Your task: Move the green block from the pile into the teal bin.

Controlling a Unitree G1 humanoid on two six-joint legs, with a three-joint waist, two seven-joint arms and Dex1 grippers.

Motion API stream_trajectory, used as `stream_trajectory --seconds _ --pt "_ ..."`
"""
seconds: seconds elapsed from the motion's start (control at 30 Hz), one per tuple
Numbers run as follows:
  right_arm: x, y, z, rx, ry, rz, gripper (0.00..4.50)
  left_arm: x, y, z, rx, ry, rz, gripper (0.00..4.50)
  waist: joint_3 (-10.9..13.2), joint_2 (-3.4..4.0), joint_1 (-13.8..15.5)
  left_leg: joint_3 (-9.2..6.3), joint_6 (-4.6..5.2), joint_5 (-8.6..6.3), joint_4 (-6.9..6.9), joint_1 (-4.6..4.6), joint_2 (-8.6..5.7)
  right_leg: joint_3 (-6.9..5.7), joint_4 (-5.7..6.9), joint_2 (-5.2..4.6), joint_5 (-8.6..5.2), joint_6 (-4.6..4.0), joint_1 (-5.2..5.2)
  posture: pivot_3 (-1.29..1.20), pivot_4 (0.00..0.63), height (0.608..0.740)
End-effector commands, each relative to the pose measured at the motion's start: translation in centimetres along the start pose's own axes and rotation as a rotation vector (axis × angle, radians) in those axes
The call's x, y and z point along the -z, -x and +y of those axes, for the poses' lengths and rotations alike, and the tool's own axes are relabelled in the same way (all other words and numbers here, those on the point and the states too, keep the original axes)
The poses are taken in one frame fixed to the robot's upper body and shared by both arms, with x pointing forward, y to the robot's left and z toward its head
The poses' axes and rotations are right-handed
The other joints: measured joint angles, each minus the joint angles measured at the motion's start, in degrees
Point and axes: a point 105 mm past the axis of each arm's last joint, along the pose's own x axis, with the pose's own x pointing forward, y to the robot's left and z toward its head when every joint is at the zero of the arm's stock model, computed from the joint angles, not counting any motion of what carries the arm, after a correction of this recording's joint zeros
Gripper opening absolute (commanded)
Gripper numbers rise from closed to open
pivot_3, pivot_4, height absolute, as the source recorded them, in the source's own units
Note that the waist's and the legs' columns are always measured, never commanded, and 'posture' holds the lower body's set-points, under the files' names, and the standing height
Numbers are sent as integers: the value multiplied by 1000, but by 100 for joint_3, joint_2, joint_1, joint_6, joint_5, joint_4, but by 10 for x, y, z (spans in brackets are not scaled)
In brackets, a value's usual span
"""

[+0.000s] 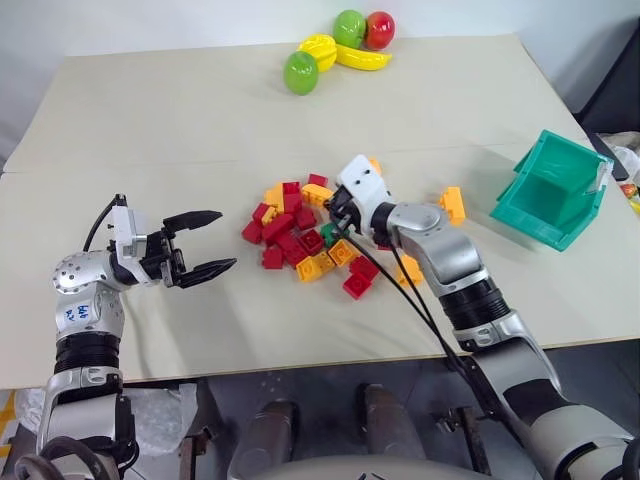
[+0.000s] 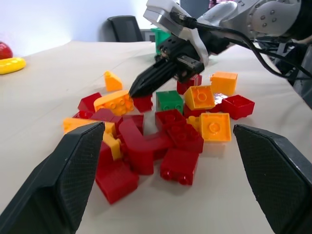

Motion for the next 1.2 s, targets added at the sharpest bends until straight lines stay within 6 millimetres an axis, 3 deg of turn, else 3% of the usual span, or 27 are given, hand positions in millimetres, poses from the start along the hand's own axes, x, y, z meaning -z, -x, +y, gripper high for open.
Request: stream_trajectory --seconds 0.03,0.13,0.23,0.33,0.4,0.57,0.7,0.8,0.93,1.2 --pt "0 11 -20 65 12 1 30 -11 2 1 -1 -51 -12 4500 0 0 -4 0 0 0 0 0 0 0 0 0 0 0 0 0 150 740" --pt "-12 45 -37 37 35 -45 30 -11 1 2 6 -49 -12 4500 1 2 19 0 0 0 -1 -4 2 -2 0 1 0 0 -3 0 150 740" --pt "-24 70 -40 -20 33 -106 30 -12 -1 3 16 -45 -21 4500 1 2 8 -1 4 -2 -1 -15 -2 -3 -7 -2 1 1 -8 0 150 740" --pt "-23 100 -40 -111 16 -126 195 -12 -4 3 27 -39 -23 4500 1 2 -14 4 4 -2 -5 -15 5 -2 -10 4 0 1 -12 0 150 740" --pt "-17 121 -39 -169 9 -110 573 -12 -6 3 37 -35 -27 4500 2 2 12 2 3 -3 -5 -15 8 -5 -10 6 0 1 -11 0 150 740" --pt "11 163 -55 -168 29 13 2270 -13 -8 1 71 -24 -35 4500 2 2 25 11 9 -6 1 -15 1 -1 -16 -2 2 4 -6 0 150 740" --pt "17 185 -68 -123 55 67 3605 -15 -7 -2 102 -6 -39 4500 2 2 10 18 9 -6 1 -13 4 3 -25 -1 2 4 -8 0 150 740" --pt "18 191 -69 -114 65 89 4445 -15 -5 -4 120 1 -33 4500 3 2 11 23 9 -6 3 -10 6 6 -28 1 2 4 -8 0 150 740" --pt "14 191 -62 -136 85 109 4445 -16 0 -7 143 -1 -19 4500 3 2 25 23 9 -6 6 -11 4 7 -28 -2 2 4 -8 0 150 740" --pt "-20 141 -42 -189 103 57 4445 -18 7 -9 124 -18 4 4500 4 5 20 26 7 -5 7 -8 8 11 -24 -2 2 2 -12 0 150 740"
